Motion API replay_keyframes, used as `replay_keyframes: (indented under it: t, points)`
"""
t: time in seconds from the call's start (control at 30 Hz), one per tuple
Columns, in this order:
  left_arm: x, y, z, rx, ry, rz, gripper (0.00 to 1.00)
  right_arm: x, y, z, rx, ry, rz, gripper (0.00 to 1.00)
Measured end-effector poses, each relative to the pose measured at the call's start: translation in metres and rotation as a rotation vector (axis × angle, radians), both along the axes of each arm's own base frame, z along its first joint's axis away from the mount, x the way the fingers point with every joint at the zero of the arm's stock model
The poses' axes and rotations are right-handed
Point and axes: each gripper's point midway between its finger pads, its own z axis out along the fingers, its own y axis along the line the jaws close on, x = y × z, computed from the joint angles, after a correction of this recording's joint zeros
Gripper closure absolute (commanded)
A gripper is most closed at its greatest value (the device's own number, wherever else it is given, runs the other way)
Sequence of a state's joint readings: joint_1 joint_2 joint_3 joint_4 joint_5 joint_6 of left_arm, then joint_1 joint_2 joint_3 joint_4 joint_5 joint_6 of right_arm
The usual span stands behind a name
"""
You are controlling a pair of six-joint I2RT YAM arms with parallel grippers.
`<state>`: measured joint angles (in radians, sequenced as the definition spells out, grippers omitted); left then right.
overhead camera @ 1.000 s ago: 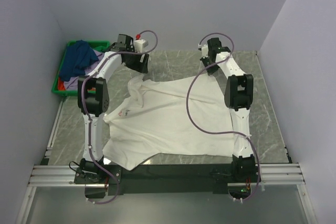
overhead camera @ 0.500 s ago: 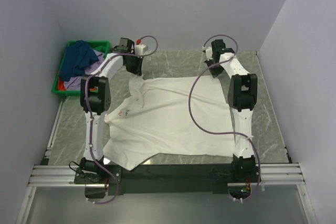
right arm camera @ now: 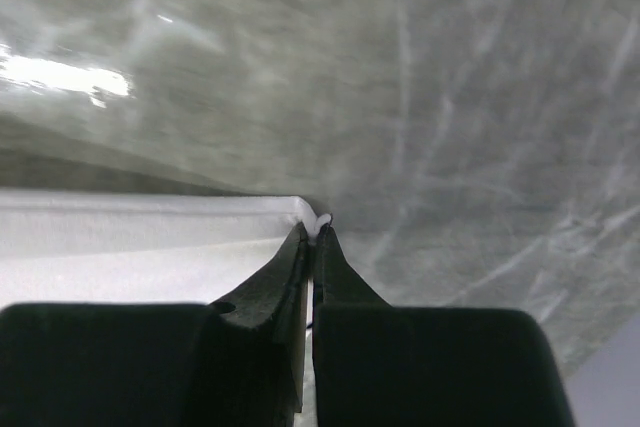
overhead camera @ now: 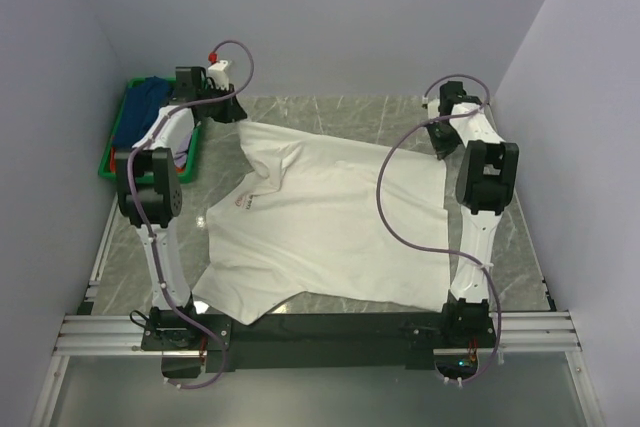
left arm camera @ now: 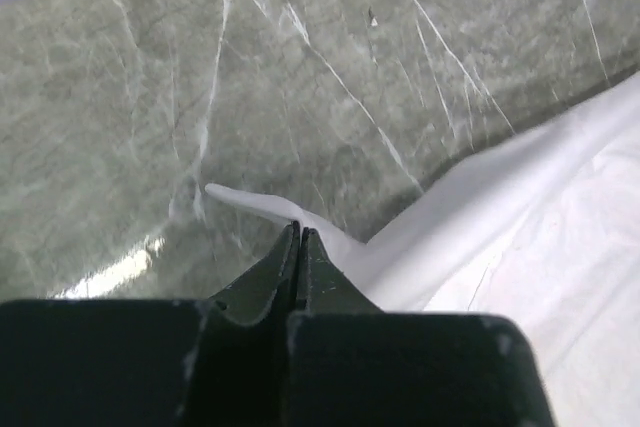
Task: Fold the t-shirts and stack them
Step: Flatten the tshirt out
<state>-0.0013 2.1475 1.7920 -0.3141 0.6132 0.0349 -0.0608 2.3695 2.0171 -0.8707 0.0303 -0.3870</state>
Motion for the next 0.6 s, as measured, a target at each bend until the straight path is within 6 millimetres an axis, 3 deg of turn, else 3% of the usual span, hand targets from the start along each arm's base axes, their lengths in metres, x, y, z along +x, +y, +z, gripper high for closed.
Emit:
replay_keyframes:
  t: [0.07, 0.13, 0.27, 0.4, 0.53, 0.57, 0.6]
  points:
    - [0.008, 0.000, -0.004, -0.008, -0.005, 0.005, 0.91, -0.004, -0.009, 0.000, -0.003, 0.005, -0.018, 1.00]
    - [0.018, 0.000, -0.021, 0.002, 0.013, 0.014, 0.86, -0.009, -0.014, 0.000, -0.010, 0.016, -0.028, 1.00]
    - [0.029, 0.004, -0.065, 0.040, 0.079, 0.033, 0.89, -0.015, -0.015, -0.001, -0.016, 0.033, -0.029, 1.00]
    - [0.013, 0.011, -0.104, 0.084, 0.195, 0.031, 0.97, -0.024, -0.012, -0.001, -0.009, 0.069, -0.002, 1.00]
    - [-0.001, 0.016, -0.106, 0.116, 0.216, 0.002, 0.99, -0.043, -0.008, -0.002, -0.004, 0.122, 0.044, 1.00]
    - [-0.008, 0.016, -0.107, 0.123, 0.230, -0.008, 0.99, -0.047, -0.008, -0.002, -0.004, 0.132, 0.053, 1.00]
    - [-0.017, 0.016, -0.108, 0.125, 0.247, -0.017, 0.87, -0.052, -0.007, -0.002, -0.001, 0.145, 0.062, 1.00]
